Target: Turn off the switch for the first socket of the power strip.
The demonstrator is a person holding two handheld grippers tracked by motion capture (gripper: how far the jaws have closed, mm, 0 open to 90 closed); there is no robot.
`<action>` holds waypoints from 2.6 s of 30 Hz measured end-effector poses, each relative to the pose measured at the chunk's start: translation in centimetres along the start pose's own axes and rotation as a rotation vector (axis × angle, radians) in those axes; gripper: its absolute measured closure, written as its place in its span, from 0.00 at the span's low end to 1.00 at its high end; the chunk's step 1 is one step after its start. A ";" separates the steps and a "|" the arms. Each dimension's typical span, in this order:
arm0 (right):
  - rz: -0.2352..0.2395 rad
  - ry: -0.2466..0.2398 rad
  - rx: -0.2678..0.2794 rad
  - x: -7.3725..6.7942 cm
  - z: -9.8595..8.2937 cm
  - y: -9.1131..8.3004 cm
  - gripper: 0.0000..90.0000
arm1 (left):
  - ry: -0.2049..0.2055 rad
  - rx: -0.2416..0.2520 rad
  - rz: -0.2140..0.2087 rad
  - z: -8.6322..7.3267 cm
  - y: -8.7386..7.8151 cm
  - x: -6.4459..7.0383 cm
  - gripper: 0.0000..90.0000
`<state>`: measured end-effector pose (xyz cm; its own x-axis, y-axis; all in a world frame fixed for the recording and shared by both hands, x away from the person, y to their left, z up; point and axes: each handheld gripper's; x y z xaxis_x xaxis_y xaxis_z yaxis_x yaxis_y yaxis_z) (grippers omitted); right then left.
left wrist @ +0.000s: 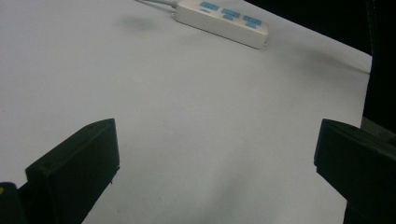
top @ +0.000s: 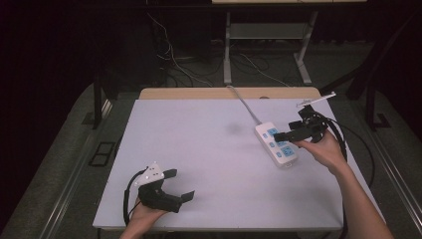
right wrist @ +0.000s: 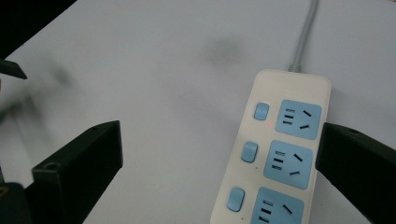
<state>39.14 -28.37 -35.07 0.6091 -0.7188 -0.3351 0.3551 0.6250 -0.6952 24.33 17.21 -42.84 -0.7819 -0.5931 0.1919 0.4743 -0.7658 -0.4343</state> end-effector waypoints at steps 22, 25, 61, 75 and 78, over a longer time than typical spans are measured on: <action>-0.071 0.062 0.036 2.4 0.2 1.7 0.21 | 0.000 -0.002 0.000 0.0 -0.1 -0.1 0.00; -0.077 0.062 0.056 2.5 0.3 1.9 0.31 | 0.000 -0.002 -0.001 0.0 -0.1 -0.1 0.00; -0.018 0.078 0.040 3.8 0.2 6.9 0.99 | -0.002 -0.003 -0.001 -0.1 -0.1 -0.4 0.00; -0.024 0.088 0.020 4.2 0.0 7.9 0.99 | 0.000 -0.005 -0.002 -0.1 -0.1 -0.4 0.00; -0.017 0.091 0.012 4.3 -0.1 8.2 1.00 | -0.001 -0.005 -0.002 -0.1 -0.1 -0.4 0.00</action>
<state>44.59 -26.34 -42.27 0.5361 -0.7536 -0.3803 0.3738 0.6159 -0.6935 24.59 17.55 -42.96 -0.7828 -0.5914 0.1936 0.4704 -0.7660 -0.4381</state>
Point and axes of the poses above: each handheld gripper's, and its own axes: y roughly forward along the jaws, z roughly out of its top, x roughly to its right, and after that the axes turned 2 degrees about y, right-handed
